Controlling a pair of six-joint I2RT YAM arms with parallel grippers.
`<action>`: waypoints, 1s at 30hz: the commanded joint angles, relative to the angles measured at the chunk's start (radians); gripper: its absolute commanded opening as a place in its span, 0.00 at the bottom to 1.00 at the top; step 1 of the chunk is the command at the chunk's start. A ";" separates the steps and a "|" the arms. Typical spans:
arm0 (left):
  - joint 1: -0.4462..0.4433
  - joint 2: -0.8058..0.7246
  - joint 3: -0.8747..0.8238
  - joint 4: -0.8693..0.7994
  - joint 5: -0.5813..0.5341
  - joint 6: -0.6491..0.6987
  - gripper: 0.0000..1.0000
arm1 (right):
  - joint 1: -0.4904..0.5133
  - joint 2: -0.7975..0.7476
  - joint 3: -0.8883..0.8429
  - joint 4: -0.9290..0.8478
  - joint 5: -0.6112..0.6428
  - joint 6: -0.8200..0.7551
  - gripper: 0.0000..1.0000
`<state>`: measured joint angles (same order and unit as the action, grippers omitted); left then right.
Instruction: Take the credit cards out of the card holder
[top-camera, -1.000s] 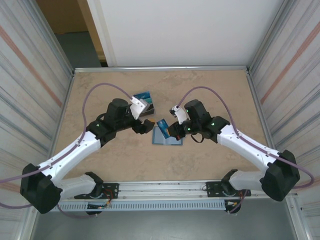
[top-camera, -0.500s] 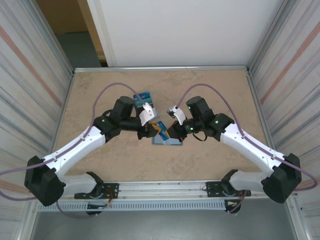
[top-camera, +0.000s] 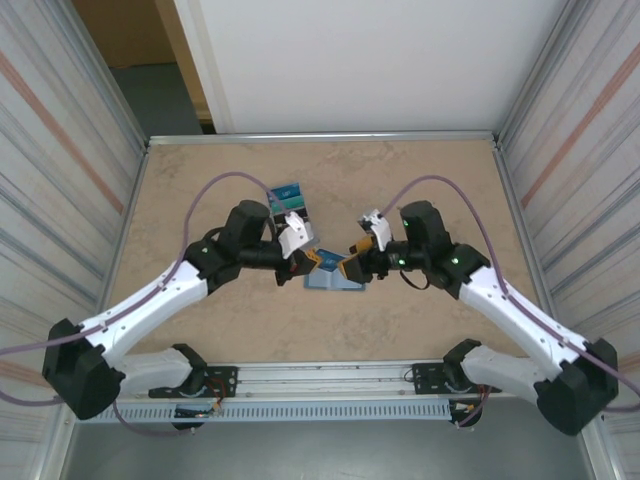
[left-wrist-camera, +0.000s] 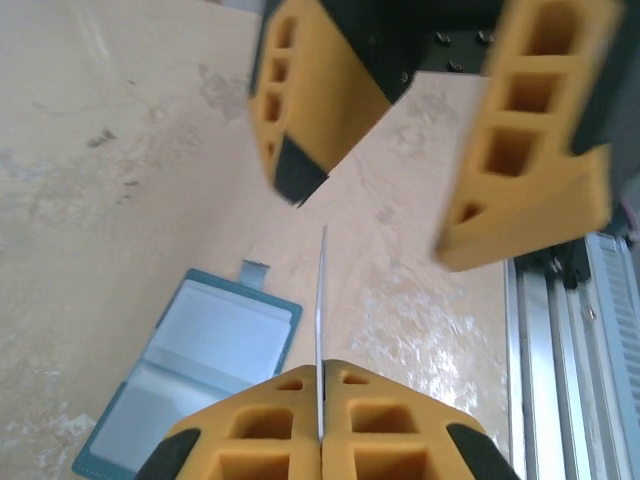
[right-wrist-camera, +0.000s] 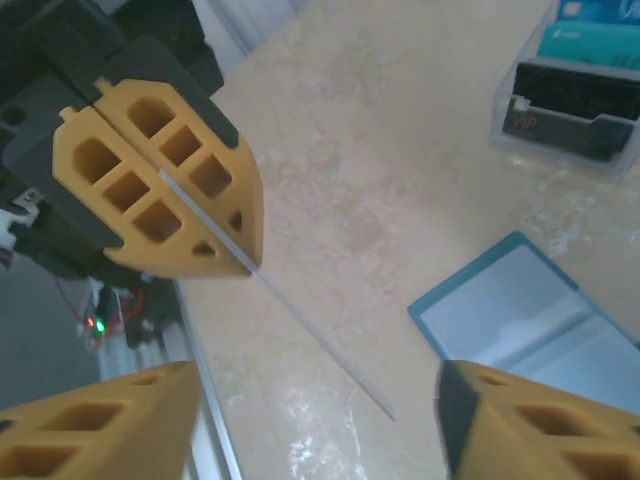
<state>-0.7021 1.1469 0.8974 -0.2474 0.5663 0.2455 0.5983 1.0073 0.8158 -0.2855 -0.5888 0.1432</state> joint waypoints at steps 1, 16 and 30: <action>-0.001 -0.112 -0.067 0.175 -0.053 -0.170 0.00 | -0.009 -0.116 -0.099 0.218 0.026 0.120 0.73; 0.000 -0.219 -0.224 0.547 0.061 -0.607 0.00 | -0.007 -0.074 -0.222 0.701 -0.118 0.400 0.67; 0.040 -0.232 -0.208 0.496 0.055 -0.584 0.23 | 0.022 0.039 -0.099 0.672 -0.225 0.340 0.00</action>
<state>-0.6739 0.9409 0.6693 0.2859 0.5934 -0.3584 0.6075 1.0435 0.6682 0.4213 -0.8055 0.5285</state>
